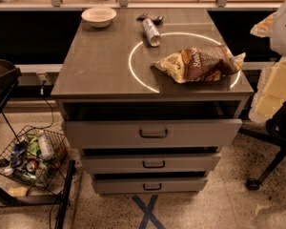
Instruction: Place redbull can upright
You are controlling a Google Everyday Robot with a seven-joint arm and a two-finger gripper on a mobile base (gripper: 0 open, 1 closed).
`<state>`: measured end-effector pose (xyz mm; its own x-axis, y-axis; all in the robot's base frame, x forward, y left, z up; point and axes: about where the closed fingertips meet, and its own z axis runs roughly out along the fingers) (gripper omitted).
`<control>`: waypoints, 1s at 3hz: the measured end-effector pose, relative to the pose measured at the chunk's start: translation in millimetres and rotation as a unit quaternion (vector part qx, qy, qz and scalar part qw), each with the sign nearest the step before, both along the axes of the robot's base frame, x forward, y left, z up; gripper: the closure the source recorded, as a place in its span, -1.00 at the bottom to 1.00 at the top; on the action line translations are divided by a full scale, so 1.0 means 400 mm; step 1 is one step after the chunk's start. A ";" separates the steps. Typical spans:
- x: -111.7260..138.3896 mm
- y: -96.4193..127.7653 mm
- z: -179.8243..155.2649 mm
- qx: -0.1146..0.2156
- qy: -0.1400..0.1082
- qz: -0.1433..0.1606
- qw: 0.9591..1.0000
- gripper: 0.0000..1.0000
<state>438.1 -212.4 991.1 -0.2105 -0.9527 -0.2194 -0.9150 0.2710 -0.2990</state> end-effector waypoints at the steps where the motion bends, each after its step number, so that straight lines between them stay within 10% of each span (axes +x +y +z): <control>1: 0.000 0.000 0.000 0.000 0.000 0.000 1.000 -1.00; 3: 0.267 0.098 0.011 0.062 -0.063 -0.047 0.995 -1.00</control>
Offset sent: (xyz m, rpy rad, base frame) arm 0.1287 0.0434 0.0122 0.1193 -0.1728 -0.0706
